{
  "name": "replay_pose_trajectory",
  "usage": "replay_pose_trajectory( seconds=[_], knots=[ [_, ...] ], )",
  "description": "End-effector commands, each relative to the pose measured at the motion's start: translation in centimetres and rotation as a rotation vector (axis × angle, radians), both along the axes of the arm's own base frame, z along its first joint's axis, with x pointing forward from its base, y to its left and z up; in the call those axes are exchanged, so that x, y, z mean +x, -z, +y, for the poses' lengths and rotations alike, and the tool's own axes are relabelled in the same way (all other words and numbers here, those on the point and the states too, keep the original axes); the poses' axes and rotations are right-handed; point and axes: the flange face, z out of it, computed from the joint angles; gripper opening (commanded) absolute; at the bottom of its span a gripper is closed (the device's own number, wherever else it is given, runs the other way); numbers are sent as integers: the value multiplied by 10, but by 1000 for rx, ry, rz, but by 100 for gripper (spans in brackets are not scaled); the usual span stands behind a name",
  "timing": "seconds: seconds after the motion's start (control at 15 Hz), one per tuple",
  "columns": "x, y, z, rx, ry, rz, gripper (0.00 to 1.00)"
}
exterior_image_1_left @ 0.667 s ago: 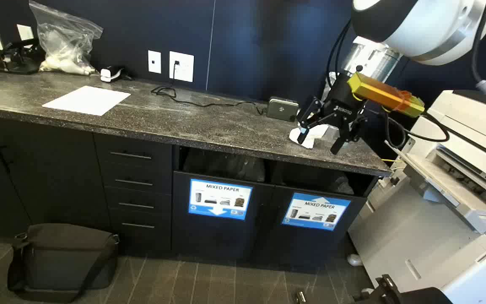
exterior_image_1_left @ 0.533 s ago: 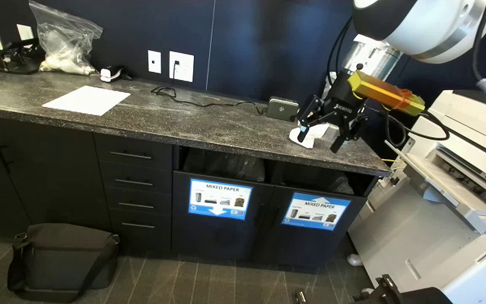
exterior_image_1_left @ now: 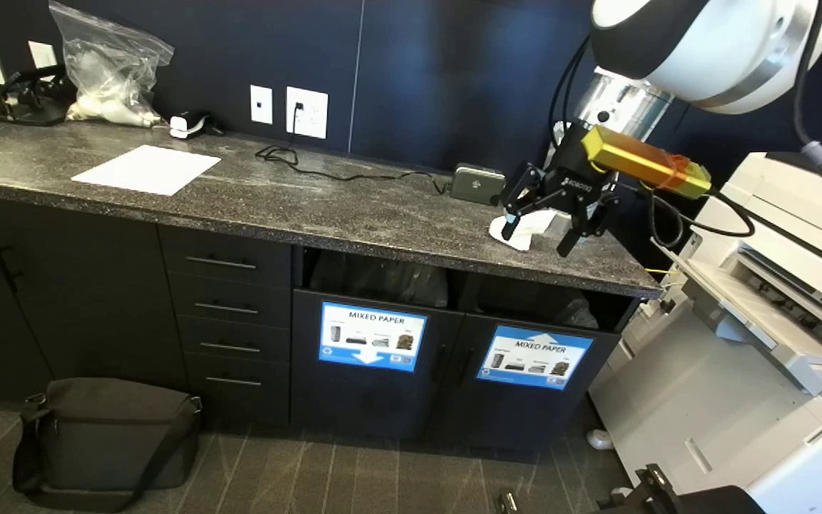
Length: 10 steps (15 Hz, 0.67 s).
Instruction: Throw the paper on the table in the bin on the right
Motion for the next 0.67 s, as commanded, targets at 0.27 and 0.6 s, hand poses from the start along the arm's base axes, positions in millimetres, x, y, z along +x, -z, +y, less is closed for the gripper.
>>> replay_pose_trajectory(
  seconds=[0.27,0.6],
  knots=[
    [65,33,-6,-81,190,-265,100],
    [139,63,-56,-145,384,-327,100]
  ],
)
